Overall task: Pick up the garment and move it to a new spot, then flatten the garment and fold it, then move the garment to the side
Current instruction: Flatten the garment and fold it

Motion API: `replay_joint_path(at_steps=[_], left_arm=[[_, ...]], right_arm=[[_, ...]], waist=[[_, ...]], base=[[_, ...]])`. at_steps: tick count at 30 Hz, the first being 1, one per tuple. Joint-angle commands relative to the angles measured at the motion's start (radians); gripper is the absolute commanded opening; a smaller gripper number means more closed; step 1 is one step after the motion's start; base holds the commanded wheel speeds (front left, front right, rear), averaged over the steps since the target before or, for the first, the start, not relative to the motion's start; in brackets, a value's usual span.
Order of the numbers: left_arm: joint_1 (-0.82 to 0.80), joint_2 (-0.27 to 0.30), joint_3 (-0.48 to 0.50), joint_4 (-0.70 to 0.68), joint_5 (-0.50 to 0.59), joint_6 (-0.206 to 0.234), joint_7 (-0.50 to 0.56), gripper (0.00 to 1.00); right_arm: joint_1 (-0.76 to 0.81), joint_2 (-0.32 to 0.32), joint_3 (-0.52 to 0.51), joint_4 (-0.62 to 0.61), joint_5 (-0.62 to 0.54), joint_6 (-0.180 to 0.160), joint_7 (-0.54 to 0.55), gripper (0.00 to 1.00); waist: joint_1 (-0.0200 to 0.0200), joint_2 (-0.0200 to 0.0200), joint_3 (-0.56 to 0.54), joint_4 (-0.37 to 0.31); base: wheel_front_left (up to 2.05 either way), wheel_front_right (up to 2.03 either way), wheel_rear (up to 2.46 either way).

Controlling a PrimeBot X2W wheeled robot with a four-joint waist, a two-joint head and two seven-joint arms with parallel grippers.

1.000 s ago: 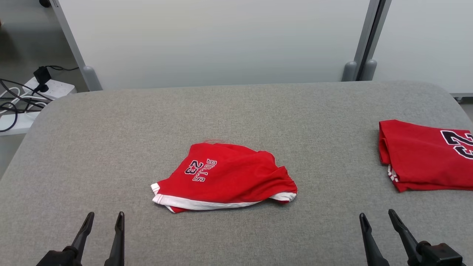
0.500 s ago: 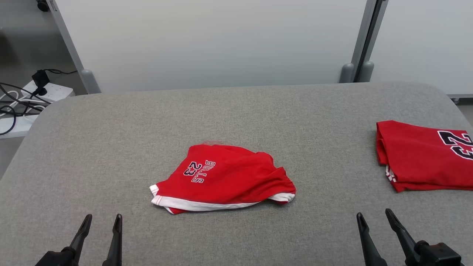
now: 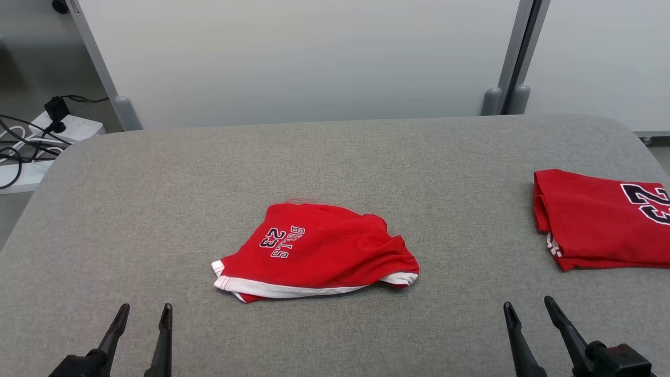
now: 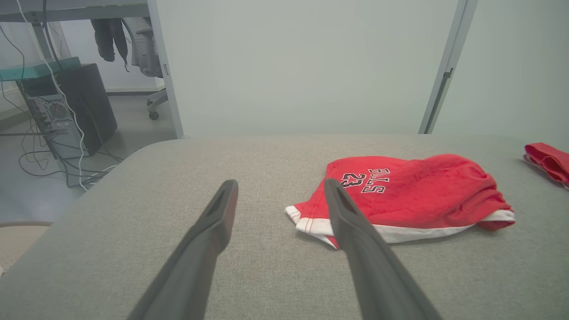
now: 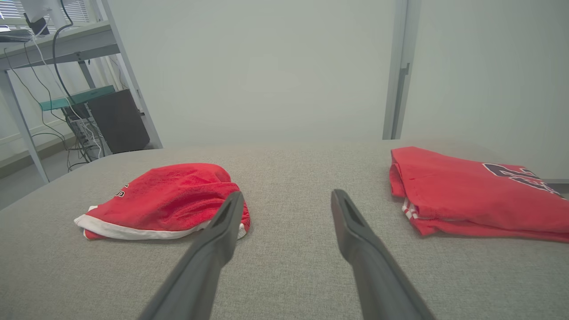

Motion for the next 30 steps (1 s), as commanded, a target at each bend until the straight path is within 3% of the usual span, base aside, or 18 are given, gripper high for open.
replay_joint_path(at_steps=[1,12,22,30], left_arm=[[-0.071,0.028,0.037,-0.024,0.005,0.009,-0.002,1.00],[-0.137,0.034,0.004,-0.026,0.006,-0.016,0.027,1.00],[-0.336,0.019,-0.102,0.066,-0.038,-0.147,0.182,1.00],[-0.472,0.007,-0.138,0.241,-0.094,-0.222,0.246,1.00]], right_arm=[[-0.034,-0.011,0.027,-0.021,0.004,0.000,-0.004,1.00],[-0.064,-0.011,0.046,-0.025,-0.006,0.000,0.002,1.00],[-0.225,-0.039,0.134,0.016,0.003,0.000,0.064,1.00],[-0.359,-0.071,0.239,0.170,0.051,0.000,0.067,1.00]], waist=[[0.0000,0.0000,0.003,-0.001],[0.0000,0.0000,0.026,0.002],[0.0000,0.0000,0.149,0.009],[0.0000,0.0000,0.259,0.008]], base=[[0.00,0.00,0.00],[0.00,0.00,0.00],[0.00,0.00,0.00],[0.00,0.00,0.00]])
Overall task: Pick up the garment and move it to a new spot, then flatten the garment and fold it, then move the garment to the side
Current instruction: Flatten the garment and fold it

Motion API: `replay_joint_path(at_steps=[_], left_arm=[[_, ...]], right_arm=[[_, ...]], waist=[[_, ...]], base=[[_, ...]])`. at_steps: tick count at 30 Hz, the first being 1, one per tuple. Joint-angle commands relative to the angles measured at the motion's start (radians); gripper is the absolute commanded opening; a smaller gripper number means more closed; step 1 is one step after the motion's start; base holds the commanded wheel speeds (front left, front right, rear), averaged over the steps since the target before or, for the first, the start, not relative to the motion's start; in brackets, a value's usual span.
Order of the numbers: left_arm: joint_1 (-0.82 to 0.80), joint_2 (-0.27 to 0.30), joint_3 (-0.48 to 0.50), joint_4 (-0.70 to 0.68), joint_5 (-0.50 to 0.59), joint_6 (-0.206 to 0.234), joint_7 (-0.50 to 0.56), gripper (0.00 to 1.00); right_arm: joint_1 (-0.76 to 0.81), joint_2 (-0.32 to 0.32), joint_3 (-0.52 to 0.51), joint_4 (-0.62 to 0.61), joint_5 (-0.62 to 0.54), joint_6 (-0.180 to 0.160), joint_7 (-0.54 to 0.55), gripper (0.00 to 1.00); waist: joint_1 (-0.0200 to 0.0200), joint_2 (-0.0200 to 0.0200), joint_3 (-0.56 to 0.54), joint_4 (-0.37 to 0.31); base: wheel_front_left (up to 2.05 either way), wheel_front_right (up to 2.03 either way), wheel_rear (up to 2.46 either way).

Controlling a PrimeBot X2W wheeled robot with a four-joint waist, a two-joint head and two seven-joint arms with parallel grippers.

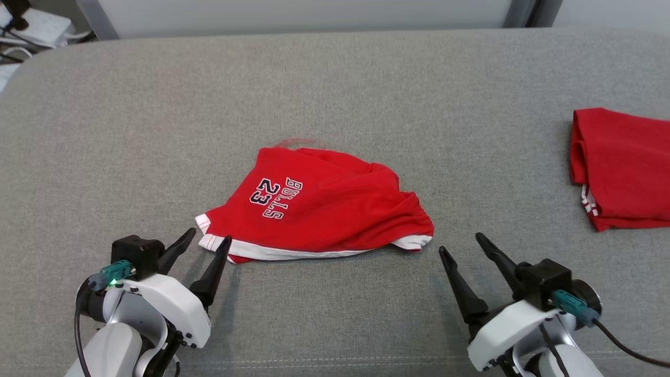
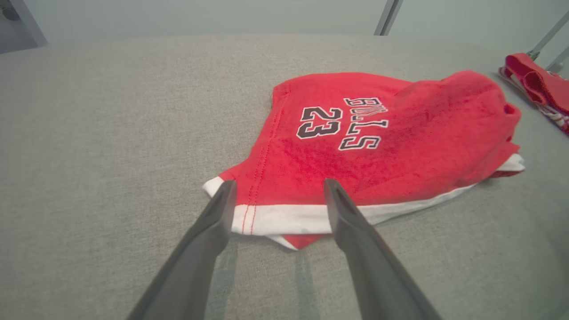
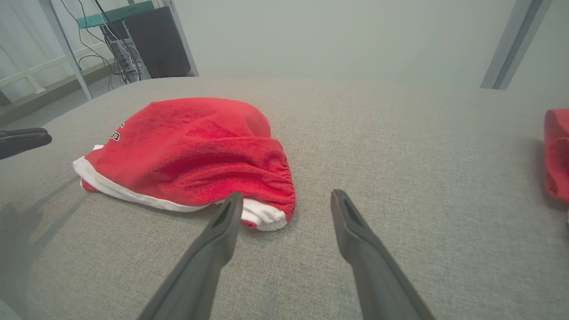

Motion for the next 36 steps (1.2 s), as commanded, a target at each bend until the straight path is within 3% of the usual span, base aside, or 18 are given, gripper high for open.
replay_joint_path(at_steps=[1,14,15,18,19,21,22,30,36], left_arm=[[-0.057,0.026,0.035,-0.002,-0.007,-0.008,0.001,1.00],[-0.136,0.029,0.004,0.122,-0.055,-0.034,-0.004,0.97],[-0.140,0.028,-0.001,0.128,-0.060,-0.035,0.000,0.77],[-0.153,0.028,-0.014,0.141,-0.070,-0.037,-0.001,0.00],[-0.156,0.028,-0.020,0.146,-0.075,-0.038,0.003,0.00],[-0.161,0.030,-0.028,0.150,-0.081,-0.039,-0.003,0.00],[-0.162,0.031,-0.031,0.153,-0.083,-0.040,-0.007,0.00],[-0.114,0.047,-0.030,0.119,-0.084,-0.019,-0.045,0.00],[0.052,0.066,-0.002,-0.061,-0.129,0.036,-0.044,0.00]], right_arm=[[-0.038,-0.004,0.032,-0.001,0.017,0.000,-0.012,1.00],[-0.206,0.022,0.164,0.285,0.121,0.000,-0.099,1.00],[-0.221,0.024,0.175,0.304,0.127,0.000,-0.106,1.00],[-0.261,0.032,0.204,0.357,0.147,0.000,-0.126,1.00],[-0.273,0.035,0.210,0.370,0.153,0.000,-0.134,1.00],[-0.292,0.038,0.224,0.393,0.166,0.000,-0.147,0.36],[-0.299,0.040,0.228,0.400,0.172,0.000,-0.153,0.00],[-0.271,0.020,0.241,0.397,0.198,0.000,-0.171,0.00],[-0.117,-0.054,0.160,0.247,0.161,0.000,-0.173,0.00]], waist=[[0.0000,-0.0001,0.031,-0.003],[0.0000,-0.0001,0.087,0.010],[0.0000,-0.0001,0.089,0.011],[0.0000,-0.0001,0.096,0.012],[0.0000,-0.0001,0.097,0.012],[0.0000,-0.0001,0.098,0.010],[0.0000,-0.0001,0.097,0.010],[0.0000,-0.0001,0.070,0.003],[0.0000,-0.0001,0.039,-0.002]], base=[[0.00,0.00,0.00],[0.00,0.00,0.00],[0.00,0.00,0.00],[0.00,0.00,0.00],[0.00,0.00,0.00],[0.00,0.00,0.00],[0.00,0.00,0.00],[0.00,0.00,0.00],[0.00,0.00,0.00]])
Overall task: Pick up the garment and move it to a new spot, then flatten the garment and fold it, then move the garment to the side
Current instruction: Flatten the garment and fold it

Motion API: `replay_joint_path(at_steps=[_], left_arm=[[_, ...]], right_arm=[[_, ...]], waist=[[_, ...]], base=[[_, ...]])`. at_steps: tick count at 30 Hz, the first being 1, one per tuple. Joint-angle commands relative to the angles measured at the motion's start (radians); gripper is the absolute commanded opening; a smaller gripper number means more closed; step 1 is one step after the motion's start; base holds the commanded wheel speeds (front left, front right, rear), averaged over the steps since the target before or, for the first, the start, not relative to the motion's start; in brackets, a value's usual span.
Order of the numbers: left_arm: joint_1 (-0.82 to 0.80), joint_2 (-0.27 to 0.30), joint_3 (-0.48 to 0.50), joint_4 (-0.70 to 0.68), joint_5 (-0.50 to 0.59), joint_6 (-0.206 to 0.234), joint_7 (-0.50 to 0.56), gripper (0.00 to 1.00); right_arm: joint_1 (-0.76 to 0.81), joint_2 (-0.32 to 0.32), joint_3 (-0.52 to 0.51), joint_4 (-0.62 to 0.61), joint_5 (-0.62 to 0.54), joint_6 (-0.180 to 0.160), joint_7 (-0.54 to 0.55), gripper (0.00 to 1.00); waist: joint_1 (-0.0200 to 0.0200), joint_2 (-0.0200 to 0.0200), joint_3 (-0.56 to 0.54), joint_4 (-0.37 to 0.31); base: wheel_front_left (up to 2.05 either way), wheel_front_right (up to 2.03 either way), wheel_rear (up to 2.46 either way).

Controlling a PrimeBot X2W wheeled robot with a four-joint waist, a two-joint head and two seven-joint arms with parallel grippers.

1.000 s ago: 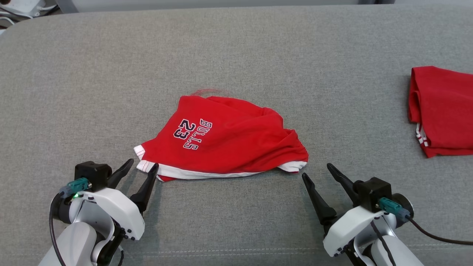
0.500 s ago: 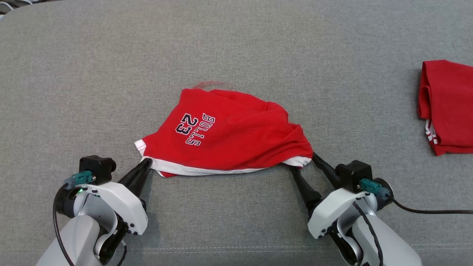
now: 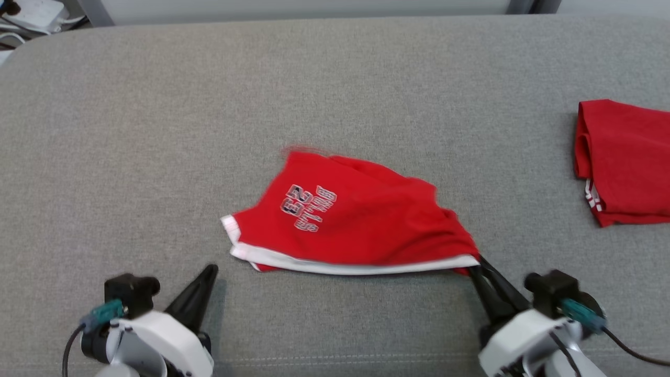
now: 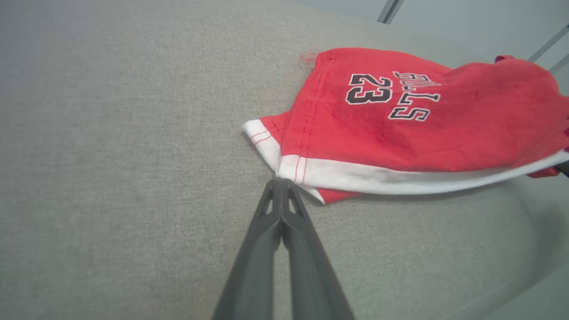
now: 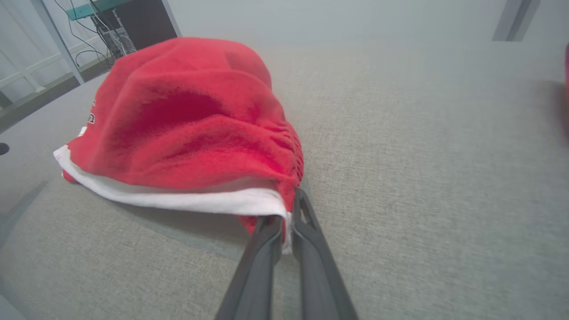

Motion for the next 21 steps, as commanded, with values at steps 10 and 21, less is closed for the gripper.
replay_joint_path(at_steps=[10,21], left_arm=[[0.197,0.098,0.072,-0.344,-0.036,0.127,0.084,0.00],[0.116,0.069,0.176,-0.418,0.102,0.285,-0.124,1.00]], right_arm=[[0.228,-0.038,-0.142,-0.294,-0.095,0.000,0.058,0.00],[0.244,-0.012,-0.152,-0.345,-0.106,0.000,0.093,0.00]], waist=[[0.0000,-0.0001,-0.031,-0.020],[0.0000,-0.0001,-0.041,-0.017]], base=[[0.00,0.00,0.00],[0.00,0.00,0.00]])
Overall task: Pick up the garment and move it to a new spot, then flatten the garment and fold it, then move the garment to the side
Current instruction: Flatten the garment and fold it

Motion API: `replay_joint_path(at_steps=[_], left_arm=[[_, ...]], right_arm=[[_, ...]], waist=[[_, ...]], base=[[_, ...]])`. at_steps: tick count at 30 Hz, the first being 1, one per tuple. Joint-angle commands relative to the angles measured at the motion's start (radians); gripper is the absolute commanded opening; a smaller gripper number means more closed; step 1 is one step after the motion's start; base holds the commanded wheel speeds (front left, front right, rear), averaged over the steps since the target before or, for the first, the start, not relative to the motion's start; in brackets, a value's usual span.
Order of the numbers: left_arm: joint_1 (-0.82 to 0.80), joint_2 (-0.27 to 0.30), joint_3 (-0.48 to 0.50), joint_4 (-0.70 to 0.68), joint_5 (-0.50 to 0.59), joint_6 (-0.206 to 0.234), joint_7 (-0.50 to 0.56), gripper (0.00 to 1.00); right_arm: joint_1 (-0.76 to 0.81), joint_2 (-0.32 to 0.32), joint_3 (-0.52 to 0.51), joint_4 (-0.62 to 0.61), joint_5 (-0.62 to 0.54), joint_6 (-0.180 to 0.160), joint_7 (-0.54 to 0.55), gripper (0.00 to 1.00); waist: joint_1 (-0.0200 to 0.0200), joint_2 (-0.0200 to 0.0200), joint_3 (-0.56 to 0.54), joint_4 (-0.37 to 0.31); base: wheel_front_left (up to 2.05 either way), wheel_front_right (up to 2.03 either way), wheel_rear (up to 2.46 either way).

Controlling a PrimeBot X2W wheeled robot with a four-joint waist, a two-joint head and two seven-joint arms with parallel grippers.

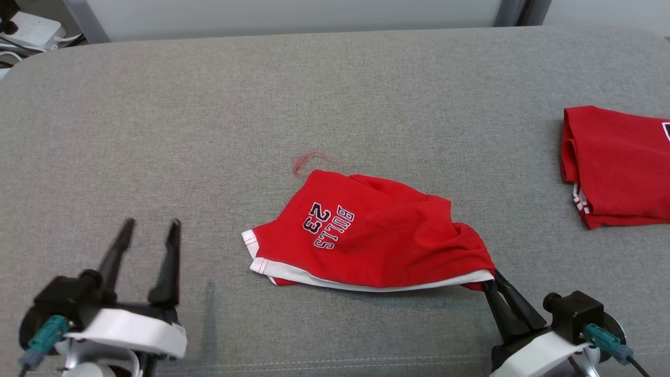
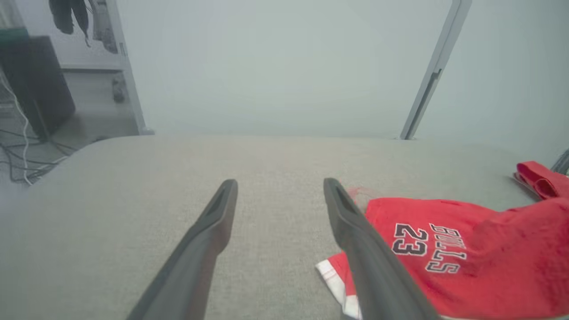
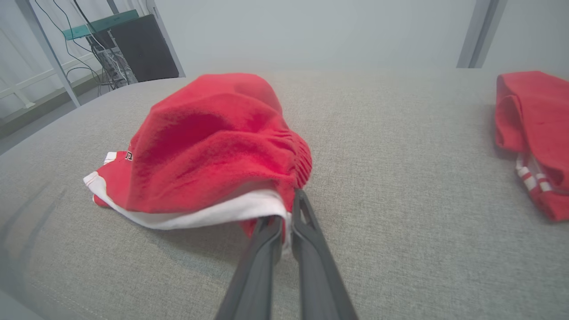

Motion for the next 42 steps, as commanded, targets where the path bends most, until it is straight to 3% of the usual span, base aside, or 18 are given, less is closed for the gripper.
replay_joint_path(at_steps=[1,10,19,30,37,42], left_arm=[[-0.062,0.019,0.055,-0.031,0.022,0.020,-0.031,1.00],[0.011,0.026,0.117,-0.025,0.034,0.049,-0.093,1.00],[0.135,-0.013,0.177,0.021,0.024,0.000,-0.116,1.00],[0.120,-0.043,0.182,0.026,0.068,-0.040,-0.117,1.00],[0.079,-0.022,0.163,0.016,0.092,-0.058,-0.105,1.00],[-0.030,-0.001,0.078,0.010,0.099,-0.129,-0.010,1.00]], right_arm=[[-0.003,0.000,0.012,-0.029,-0.011,0.000,-0.001,0.00],[0.006,0.009,0.011,-0.018,-0.008,0.000,-0.003,0.00],[0.028,0.015,-0.011,-0.016,-0.008,0.000,-0.001,0.00],[0.032,0.020,-0.012,-0.023,-0.010,0.000,0.006,0.00],[0.034,0.023,-0.015,-0.024,-0.009,0.000,0.005,0.00],[0.026,0.020,-0.012,-0.028,-0.011,0.000,0.007,0.00]], waist=[[0.0000,0.0000,-0.006,0.003],[0.0000,0.0000,-0.040,0.012],[0.0000,0.0000,-0.071,0.041],[0.0000,0.0000,-0.073,0.039],[0.0000,0.0000,-0.068,0.040],[0.0000,0.0000,-0.047,0.041]], base=[[0.00,0.00,0.00],[0.00,0.00,0.00],[0.00,0.00,0.00],[0.00,0.00,0.00],[0.00,0.00,0.00],[0.00,0.00,0.00]])
